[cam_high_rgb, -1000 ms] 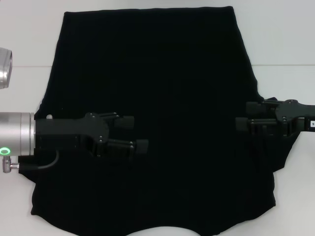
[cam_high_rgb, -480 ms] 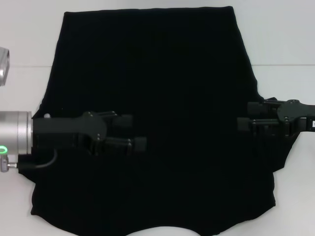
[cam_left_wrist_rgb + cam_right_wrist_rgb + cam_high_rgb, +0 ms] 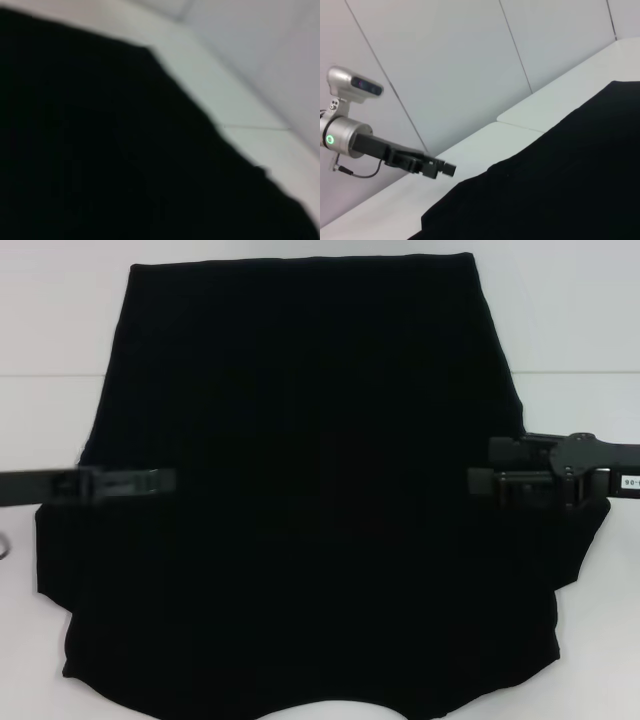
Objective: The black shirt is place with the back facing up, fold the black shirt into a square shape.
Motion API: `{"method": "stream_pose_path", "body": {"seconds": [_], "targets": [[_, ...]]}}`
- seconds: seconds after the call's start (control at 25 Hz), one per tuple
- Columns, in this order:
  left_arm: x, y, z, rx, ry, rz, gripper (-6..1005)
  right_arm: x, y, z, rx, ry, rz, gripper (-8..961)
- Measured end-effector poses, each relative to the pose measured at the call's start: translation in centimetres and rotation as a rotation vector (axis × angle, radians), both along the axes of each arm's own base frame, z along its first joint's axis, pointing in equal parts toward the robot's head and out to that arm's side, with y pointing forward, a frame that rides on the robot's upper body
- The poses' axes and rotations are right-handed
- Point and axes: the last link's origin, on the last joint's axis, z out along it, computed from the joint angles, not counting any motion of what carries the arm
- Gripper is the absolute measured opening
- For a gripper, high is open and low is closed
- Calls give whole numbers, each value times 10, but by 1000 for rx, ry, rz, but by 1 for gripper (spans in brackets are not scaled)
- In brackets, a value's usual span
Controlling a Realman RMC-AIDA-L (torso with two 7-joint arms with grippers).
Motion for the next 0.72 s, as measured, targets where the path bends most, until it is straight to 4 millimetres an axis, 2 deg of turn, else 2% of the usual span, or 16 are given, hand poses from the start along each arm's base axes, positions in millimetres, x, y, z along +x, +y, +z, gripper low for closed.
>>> {"method": "stream_pose_path", "body": {"seconds": [0.36,0.72], "targets": [[-39,-19,21,-9,97,257,950,-9,6,-5,4,7,12,883],[-58,-22,23,4,163,373,950,-12,11,-5,14,3,14,883]]}}
